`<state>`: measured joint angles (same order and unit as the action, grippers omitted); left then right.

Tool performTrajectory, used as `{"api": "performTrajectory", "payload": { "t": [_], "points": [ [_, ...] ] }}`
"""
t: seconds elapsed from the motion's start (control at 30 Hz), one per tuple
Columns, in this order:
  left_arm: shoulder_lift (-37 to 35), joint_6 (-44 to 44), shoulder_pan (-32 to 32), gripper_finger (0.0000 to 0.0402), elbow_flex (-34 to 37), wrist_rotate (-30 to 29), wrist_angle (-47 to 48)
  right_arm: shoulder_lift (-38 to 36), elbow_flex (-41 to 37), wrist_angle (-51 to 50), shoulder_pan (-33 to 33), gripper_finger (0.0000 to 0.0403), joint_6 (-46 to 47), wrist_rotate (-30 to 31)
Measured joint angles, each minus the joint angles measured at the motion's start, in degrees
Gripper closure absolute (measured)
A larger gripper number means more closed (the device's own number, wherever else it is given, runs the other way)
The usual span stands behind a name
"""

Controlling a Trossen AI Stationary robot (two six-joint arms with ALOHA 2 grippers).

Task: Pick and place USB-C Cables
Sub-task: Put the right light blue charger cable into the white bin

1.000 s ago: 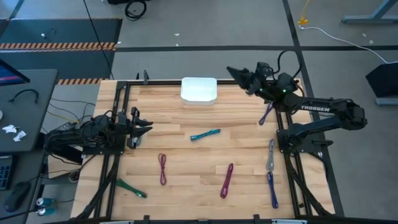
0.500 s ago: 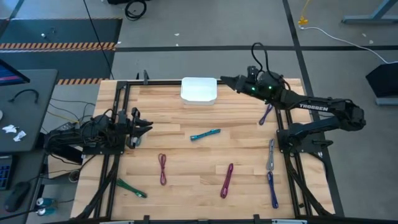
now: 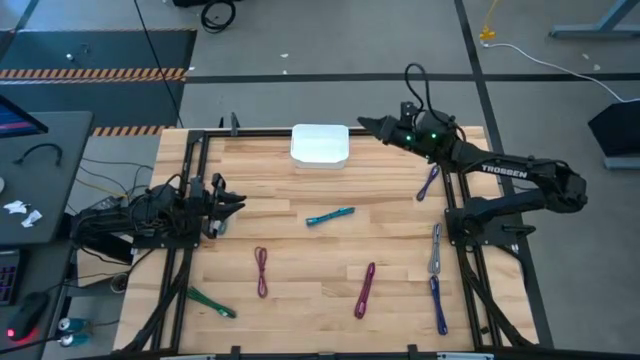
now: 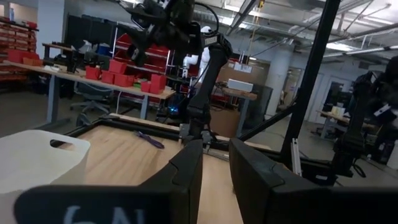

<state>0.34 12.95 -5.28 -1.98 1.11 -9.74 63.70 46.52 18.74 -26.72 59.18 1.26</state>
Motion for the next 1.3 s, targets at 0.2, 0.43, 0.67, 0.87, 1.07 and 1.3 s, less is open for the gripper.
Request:
{"api": "performTrajectory", "payload": {
  "t": [0.2, 0.43, 0.67, 0.87, 1.07, 1.3],
  "points": [
    [0.0, 0.0, 0.0, 0.0311, 0.0, 0.0, -0.1, 0.0, 0.0, 0.5, 1.1, 0.0245, -5.1, -1.0],
    [0.0, -0.1, 0.0, 0.0318, 0.0, 0.0, -1.9, 0.0, 0.0, 5.2, -0.9, 0.0245, -3.0, 1.4],
    [0.0, 0.0, 0.0, 0.0314, 0.0, 0.0, -2.4, 0.0, 0.0, 9.2, -1.5, 0.0245, -3.6, 8.2],
    [0.0, -0.1, 0.0, 0.0311, 0.0, 0.0, -2.4, -0.1, 0.0, 12.4, -2.0, 0.0245, -3.8, 10.1],
    [0.0, -0.1, 0.0, 0.0310, 0.0, 0.0, -2.4, 0.2, 0.1, 13.9, -2.4, 0.0245, -8.1, 5.8],
    [0.0, -0.2, 0.0, 0.0313, 0.0, 0.0, -2.4, 5.0, 0.4, 9.8, -1.0, 0.0245, -3.8, -7.1]
  ]
}}
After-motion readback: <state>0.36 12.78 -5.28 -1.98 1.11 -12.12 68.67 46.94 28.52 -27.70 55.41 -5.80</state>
